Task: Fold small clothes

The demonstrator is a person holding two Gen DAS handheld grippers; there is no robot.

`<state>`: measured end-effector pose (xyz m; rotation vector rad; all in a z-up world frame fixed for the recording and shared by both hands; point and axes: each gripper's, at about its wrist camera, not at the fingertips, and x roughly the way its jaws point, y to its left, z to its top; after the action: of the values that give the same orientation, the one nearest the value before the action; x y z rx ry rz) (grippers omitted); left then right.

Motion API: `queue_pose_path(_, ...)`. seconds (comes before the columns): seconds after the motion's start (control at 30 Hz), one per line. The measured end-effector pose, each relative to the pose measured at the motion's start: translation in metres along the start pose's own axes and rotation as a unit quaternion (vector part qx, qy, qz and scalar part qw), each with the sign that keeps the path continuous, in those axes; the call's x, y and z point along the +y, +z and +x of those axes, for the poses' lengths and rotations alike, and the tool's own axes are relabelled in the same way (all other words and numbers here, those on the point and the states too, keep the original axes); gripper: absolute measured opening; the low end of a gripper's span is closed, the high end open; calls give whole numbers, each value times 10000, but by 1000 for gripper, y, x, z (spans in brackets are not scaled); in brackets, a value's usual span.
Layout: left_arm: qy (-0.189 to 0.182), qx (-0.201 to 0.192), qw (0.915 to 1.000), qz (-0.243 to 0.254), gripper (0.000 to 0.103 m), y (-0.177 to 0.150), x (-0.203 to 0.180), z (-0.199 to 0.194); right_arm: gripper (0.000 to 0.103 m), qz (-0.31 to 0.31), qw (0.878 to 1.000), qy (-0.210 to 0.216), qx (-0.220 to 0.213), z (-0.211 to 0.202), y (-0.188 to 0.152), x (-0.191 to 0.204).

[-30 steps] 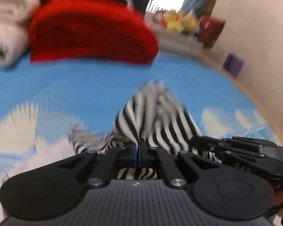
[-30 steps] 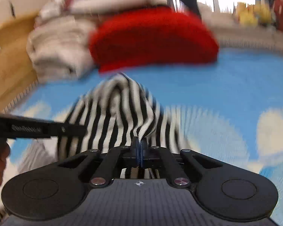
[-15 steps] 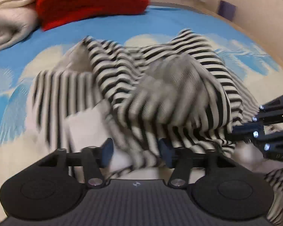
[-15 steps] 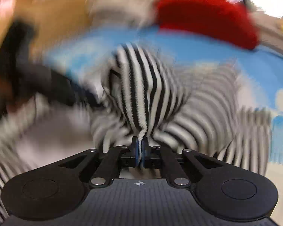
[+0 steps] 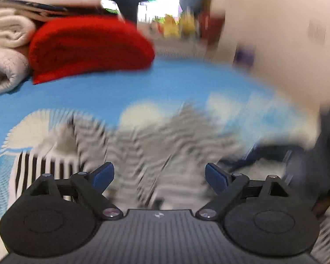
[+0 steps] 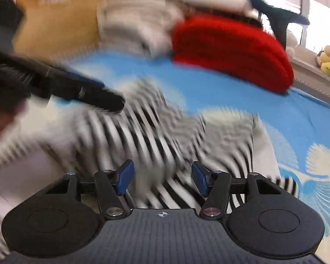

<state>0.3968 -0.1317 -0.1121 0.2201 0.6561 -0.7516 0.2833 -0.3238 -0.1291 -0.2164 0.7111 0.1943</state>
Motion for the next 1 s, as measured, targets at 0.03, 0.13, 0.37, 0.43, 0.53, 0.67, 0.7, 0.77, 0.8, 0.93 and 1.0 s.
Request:
queue_pose_path(0.03, 259, 248, 9990, 276, 93, -18, -3, 16, 63, -59, 10000, -30, -7, 9, -13, -3)
queue_pose_path(0.13, 559, 66, 9961, 676, 98, -58, 3, 24, 72, 1, 9992, 36, -389, -2, -31, -15)
queue_pose_path(0.37, 118, -810, 9956, -455, 103, 17, 47, -23, 75, 2371, 9690, 469, -503, -7, 24, -100)
queue_pose_path(0.43, 119, -652, 9918, -1091, 103, 49, 65, -1, 73, 3312, 9409, 580, -394, 17, 40, -128)
queue_pose_path(0.53, -66, 242, 9809, -1928, 93, 69, 93, 48, 53, 4338, 8992, 556, 138, 65, 54, -156)
queue_pose_path(0.67, 37, 447, 9726, -2281, 3, 66, 115, 94, 1, 3941, 9190, 17, -77, 90, 61, -157)
queue_pose_path(0.7, 390, 255, 9760, -2127, 3, 63, 117, 99, 1, 3765, 9259, -138, -264, 94, 61, -155)
queue_pose_path(0.77, 830, 34, 9758, -2022, 3, 50, 125, 112, 1, 3780, 9249, -260, -326, 107, 41, -160)
queue_pose_path(0.8, 729, 19, 9729, -2193, 3, 42, 129, 117, 1, 3788, 9250, -154, -240, 123, 33, -163)
queue_pose_path(0.93, 685, -163, 9729, -2202, 19, 35, 127, 107, 8, 3658, 9298, -25, -400, 122, 26, -161)
queue_pose_path(1.0, 678, -197, 9747, -2122, 44, 40, 124, 86, 19, 3849, 9225, -40, -296, 103, 31, -168)
